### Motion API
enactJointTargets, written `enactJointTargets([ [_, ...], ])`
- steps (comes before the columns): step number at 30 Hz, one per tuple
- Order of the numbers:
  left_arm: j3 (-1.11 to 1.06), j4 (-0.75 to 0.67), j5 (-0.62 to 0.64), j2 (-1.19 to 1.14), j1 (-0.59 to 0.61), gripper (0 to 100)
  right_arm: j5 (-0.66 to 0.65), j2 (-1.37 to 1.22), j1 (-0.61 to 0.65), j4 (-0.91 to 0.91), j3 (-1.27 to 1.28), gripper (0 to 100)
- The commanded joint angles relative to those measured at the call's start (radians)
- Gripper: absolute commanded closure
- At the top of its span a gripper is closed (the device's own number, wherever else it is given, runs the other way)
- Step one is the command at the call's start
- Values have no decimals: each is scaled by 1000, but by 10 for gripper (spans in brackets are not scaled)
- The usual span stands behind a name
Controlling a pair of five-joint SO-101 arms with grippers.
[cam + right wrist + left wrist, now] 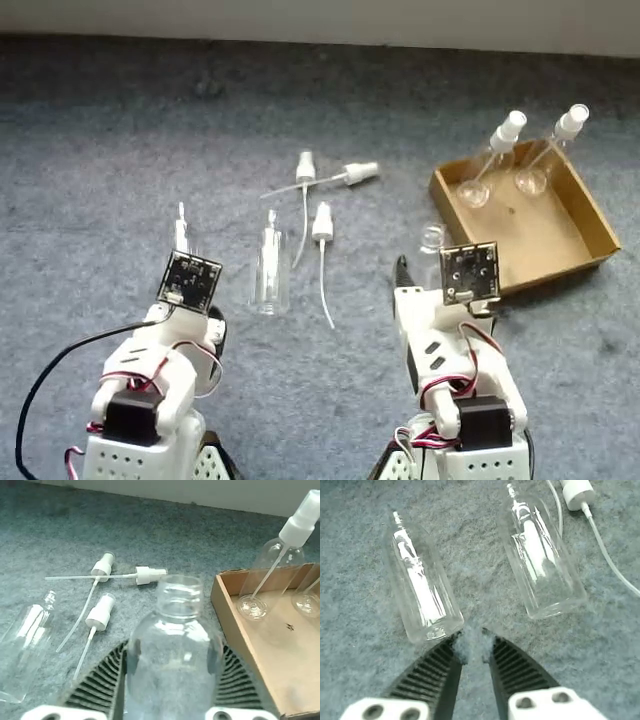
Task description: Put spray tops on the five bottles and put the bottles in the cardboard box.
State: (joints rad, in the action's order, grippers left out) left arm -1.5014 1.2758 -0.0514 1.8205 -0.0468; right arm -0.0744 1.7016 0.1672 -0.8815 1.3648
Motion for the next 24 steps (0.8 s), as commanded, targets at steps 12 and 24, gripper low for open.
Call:
enactJointTargets([
  [12,599,121,-100,-570,-18,995,32,13,-12,237,171,867],
  [24,918,121,-98,-1099,-134,995,32,13,-7,455,305,871],
])
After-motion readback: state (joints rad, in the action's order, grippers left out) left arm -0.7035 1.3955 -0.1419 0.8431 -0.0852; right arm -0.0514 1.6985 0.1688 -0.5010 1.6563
